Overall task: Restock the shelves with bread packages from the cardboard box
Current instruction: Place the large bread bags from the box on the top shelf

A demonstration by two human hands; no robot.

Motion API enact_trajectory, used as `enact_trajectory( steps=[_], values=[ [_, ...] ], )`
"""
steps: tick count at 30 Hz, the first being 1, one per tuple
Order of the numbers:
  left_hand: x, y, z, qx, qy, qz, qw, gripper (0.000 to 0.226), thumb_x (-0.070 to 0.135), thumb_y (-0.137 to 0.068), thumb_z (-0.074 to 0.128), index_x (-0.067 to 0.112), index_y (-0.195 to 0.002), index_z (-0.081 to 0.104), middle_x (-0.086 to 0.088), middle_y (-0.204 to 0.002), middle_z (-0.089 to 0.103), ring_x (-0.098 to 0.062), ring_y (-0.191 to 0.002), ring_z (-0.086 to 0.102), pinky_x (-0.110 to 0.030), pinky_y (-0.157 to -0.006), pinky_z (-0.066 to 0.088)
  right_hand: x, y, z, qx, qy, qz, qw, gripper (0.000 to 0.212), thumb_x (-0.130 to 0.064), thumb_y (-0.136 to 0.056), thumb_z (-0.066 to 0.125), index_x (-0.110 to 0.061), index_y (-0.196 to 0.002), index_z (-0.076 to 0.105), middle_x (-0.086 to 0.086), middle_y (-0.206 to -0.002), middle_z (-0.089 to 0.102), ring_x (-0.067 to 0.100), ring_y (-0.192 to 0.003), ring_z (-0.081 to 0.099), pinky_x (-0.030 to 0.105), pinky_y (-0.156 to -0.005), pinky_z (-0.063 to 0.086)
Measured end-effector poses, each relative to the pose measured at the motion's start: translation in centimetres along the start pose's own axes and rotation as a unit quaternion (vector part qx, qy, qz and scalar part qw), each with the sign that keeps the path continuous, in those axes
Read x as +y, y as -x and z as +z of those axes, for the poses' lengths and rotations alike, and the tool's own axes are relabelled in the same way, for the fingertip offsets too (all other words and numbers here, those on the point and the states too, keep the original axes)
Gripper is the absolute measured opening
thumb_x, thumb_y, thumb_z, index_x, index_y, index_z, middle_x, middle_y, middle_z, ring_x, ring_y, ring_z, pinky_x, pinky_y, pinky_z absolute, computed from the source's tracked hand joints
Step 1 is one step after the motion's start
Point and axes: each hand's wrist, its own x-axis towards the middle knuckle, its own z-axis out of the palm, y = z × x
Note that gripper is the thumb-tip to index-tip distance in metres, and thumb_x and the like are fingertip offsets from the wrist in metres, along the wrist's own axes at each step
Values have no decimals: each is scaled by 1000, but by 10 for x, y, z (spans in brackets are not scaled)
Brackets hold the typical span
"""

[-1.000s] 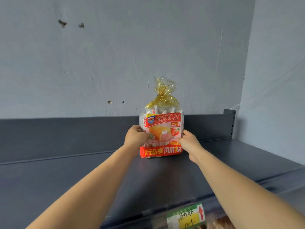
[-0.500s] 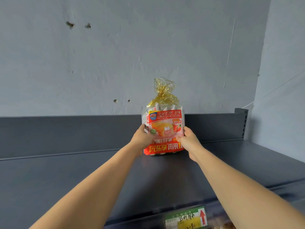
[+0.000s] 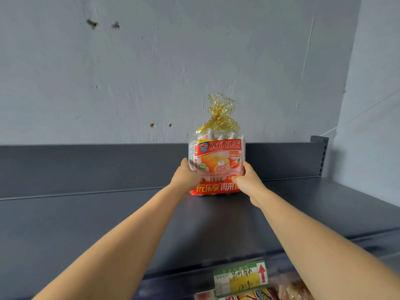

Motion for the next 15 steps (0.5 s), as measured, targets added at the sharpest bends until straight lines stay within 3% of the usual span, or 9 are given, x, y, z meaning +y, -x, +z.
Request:
enact_trajectory(
  steps=[4, 9, 12, 15],
  values=[
    [1, 15, -3, -15, -62, -8, 998, 27, 9, -92, 51, 15, -119, 47, 2, -98, 57, -19, -95, 52, -32, -79, 45, 1, 9, -2, 9, 82, 0, 997, 42, -14, -94, 56, -17, -134, 43, 3, -123, 58, 15, -101, 54, 31, -81, 48],
    [-6, 31, -6, -33, -120, -2, 992, 42, 10, -87, 54, 12, -128, 49, -5, -126, 59, -23, -110, 57, -32, -88, 47, 2, 34, -5, 10, 179, 9, 984, 41, -21, -93, 59, -16, -131, 46, 3, -121, 59, 18, -99, 55, 35, -86, 51],
    [-8, 41, -7, -48, -172, 21, 984, 50, 12, -89, 54, 12, -139, 44, -5, -135, 53, -25, -119, 53, -30, -89, 45, 2, 54, -11, 11, 219, 13, 975, 47, -25, -93, 60, -15, -136, 44, 4, -132, 54, 22, -115, 54, 34, -89, 46],
    [-7, 51, -10, -65, -220, 66, 971, 51, 14, -88, 55, 14, -138, 47, -6, -134, 54, -24, -116, 54, -31, -88, 47, 1, 73, -21, 20, 250, 23, 968, 52, -25, -93, 60, -14, -141, 42, 6, -143, 48, 25, -128, 47, 36, -99, 43]
  ],
)
